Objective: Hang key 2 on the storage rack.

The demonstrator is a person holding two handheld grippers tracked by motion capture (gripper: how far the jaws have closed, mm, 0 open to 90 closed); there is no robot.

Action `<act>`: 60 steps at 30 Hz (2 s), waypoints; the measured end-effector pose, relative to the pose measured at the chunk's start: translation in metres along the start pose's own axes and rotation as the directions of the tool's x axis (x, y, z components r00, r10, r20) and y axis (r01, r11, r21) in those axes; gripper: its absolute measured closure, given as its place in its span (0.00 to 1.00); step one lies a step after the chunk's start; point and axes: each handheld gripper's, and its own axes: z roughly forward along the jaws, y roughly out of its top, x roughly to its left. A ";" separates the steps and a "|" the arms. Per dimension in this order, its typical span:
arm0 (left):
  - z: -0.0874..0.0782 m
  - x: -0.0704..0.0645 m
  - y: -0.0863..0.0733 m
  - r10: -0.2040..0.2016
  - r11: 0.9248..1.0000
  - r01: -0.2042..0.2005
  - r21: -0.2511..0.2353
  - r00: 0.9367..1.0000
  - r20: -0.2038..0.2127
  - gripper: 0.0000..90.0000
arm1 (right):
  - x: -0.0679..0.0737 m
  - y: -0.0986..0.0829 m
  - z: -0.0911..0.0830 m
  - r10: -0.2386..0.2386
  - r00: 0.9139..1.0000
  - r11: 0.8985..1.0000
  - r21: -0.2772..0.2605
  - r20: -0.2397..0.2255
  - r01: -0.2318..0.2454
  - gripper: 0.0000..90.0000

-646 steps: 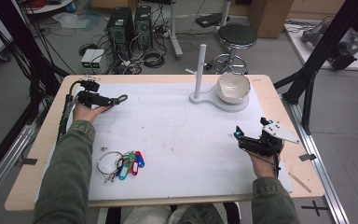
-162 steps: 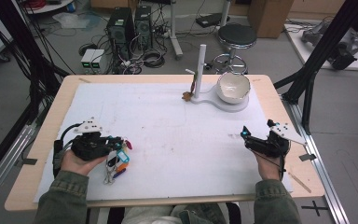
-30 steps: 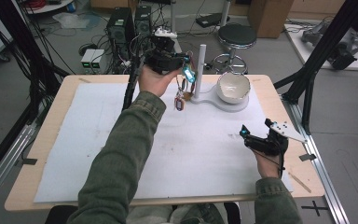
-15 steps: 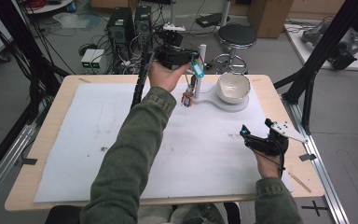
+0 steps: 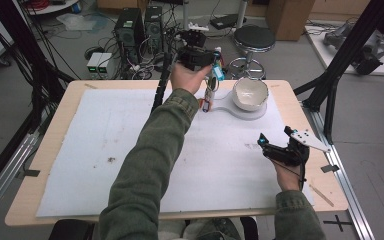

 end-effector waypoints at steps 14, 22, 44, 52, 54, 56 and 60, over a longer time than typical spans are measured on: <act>0.026 -0.002 0.000 -0.031 0.999 0.030 -0.011 0.999 -0.037 0.88 | -0.002 0.000 -0.002 -0.001 1.000 1.000 0.001 0.001 0.001 0.02; 0.035 -0.010 0.005 -0.031 0.999 0.029 -0.032 0.998 -0.054 0.89 | -0.002 0.000 -0.002 -0.002 1.000 1.000 0.001 0.000 0.002 0.02; 0.063 -0.013 0.000 -0.018 1.000 0.019 0.014 0.998 -0.068 0.89 | -0.003 0.000 -0.002 -0.003 1.000 1.000 -0.001 -0.002 0.003 0.02; 0.069 -0.014 -0.005 0.001 0.998 0.003 0.067 0.998 -0.066 0.88 | -0.003 0.000 -0.002 -0.002 1.000 1.000 0.000 -0.001 0.002 0.02; 0.068 -0.012 -0.004 -0.005 0.998 0.007 0.070 0.999 -0.037 0.85 | -0.003 0.000 -0.002 -0.003 1.000 1.000 0.000 -0.003 0.003 0.02; 0.064 -0.011 -0.002 -0.025 0.998 0.027 0.053 0.999 -0.028 0.72 | -0.003 0.000 -0.002 -0.002 1.000 1.000 0.002 -0.004 0.002 0.02; 0.057 -0.008 0.000 -0.054 0.998 0.054 0.044 0.999 0.001 0.52 | -0.003 0.000 -0.003 -0.004 1.000 1.000 -0.001 -0.003 0.004 0.02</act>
